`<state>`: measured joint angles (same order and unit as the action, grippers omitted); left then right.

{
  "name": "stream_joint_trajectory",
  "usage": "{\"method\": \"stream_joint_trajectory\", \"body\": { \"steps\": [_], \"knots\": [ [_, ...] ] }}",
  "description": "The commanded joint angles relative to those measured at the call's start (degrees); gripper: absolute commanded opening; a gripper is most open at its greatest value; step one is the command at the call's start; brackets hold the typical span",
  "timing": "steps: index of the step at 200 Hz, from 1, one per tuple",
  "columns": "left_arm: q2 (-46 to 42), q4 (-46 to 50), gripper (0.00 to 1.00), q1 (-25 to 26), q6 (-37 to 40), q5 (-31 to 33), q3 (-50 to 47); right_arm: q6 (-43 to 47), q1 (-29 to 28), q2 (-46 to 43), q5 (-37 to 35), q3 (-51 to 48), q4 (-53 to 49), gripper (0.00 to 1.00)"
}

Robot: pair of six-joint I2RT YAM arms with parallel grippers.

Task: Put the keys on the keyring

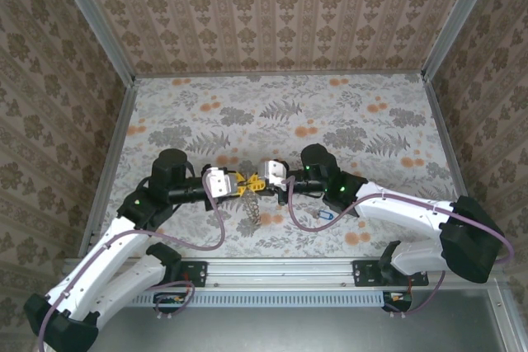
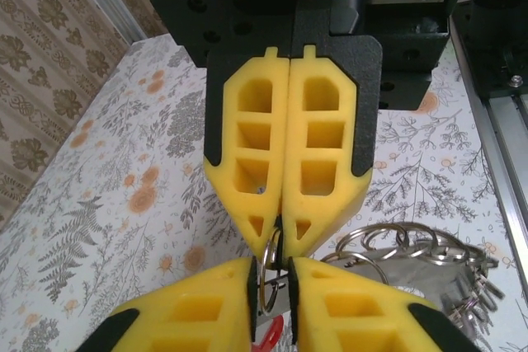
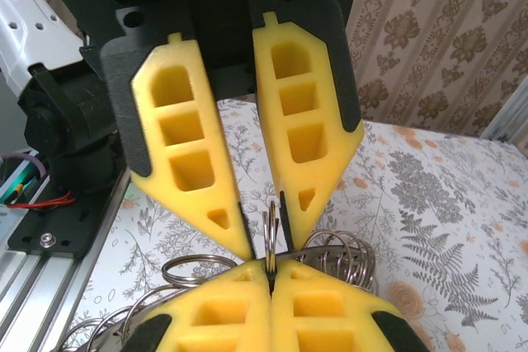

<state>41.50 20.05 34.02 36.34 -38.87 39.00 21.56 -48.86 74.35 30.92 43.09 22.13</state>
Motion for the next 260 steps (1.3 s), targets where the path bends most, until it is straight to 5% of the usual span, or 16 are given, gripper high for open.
{"method": "stream_joint_trajectory", "body": {
  "steps": [1,34,87,106,124,173,260],
  "knots": [
    [-1.1,-1.1,0.22,-0.4,-1.1,-1.1,-0.9,-2.1,0.6,-1.8,2.5,-0.5,5.7,0.0],
    [-1.8,-1.2,0.2,-0.9,-1.4,-0.9,-1.4,-3.0,1.1,-2.3,3.0,-1.1,6.9,0.0],
    [-2.0,-2.5,0.0,-1.2,-2.2,-1.7,-0.6,-2.8,1.1,-1.8,4.0,-1.1,6.5,0.0],
    [-1.6,-3.6,0.0,-1.5,-3.7,-2.7,0.1,-2.5,1.1,-1.7,3.9,-1.3,6.6,0.0],
    [-1.5,-4.1,0.0,-1.6,-4.2,-2.2,0.3,-2.6,1.1,-1.6,1.5,-1.3,5.6,0.27],
    [0.8,4.2,0.0,-1.5,2.3,6.3,3.1,2.8,2.9,-6.7,-6.3,-3.1,-4.3,0.49],
    [6.7,0.6,0.0,0.0,10.0,9.7,1.8,28.8,11.4,-18.3,-23.5,5.2,-53.5,0.62]
  ]
}}
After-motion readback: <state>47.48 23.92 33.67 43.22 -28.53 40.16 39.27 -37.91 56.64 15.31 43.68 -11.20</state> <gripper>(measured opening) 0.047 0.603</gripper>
